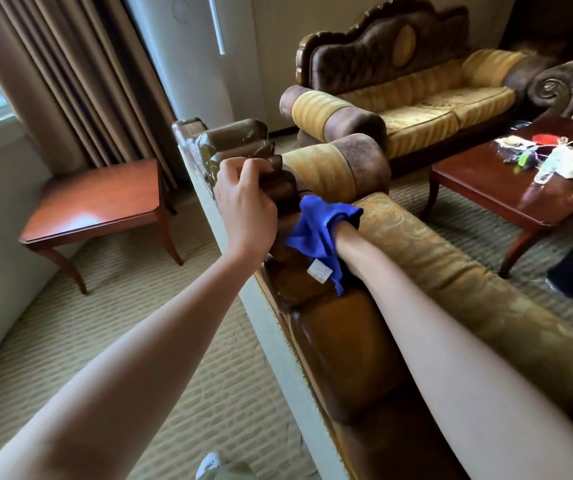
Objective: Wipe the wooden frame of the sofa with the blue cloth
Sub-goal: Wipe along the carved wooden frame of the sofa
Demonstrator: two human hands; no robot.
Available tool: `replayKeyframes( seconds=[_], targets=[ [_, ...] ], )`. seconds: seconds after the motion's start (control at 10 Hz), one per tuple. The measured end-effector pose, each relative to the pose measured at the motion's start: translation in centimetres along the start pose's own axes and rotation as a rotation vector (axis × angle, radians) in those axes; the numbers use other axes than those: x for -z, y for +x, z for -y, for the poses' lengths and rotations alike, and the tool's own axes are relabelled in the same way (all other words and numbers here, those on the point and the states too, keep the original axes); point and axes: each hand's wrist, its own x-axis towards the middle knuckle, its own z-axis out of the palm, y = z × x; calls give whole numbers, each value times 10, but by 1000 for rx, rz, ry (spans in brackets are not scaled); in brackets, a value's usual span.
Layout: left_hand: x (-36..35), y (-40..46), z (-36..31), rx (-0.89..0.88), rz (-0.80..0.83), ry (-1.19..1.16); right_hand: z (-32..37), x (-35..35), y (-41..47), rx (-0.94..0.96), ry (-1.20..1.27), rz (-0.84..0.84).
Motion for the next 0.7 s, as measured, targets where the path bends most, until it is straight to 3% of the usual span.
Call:
replayKeyframes(
  seconds=[0.1,0.3,0.5,0.6,0.7],
  targets=[
    [3,0,0,85,-119,3,13,-9,30,27,-381,-132],
    [7,11,19,194,-214,-187,40,-24,24,125,-322,-366],
    [9,39,50,231,-241,-186,64,-44,54,52,-588,-486],
    [5,54,58,255,-182,-205,73,-37,64,54,-603,-531],
    [5,65,56,244,-104,-165,83,-17,80,-14,-282,-456]
  ],
)
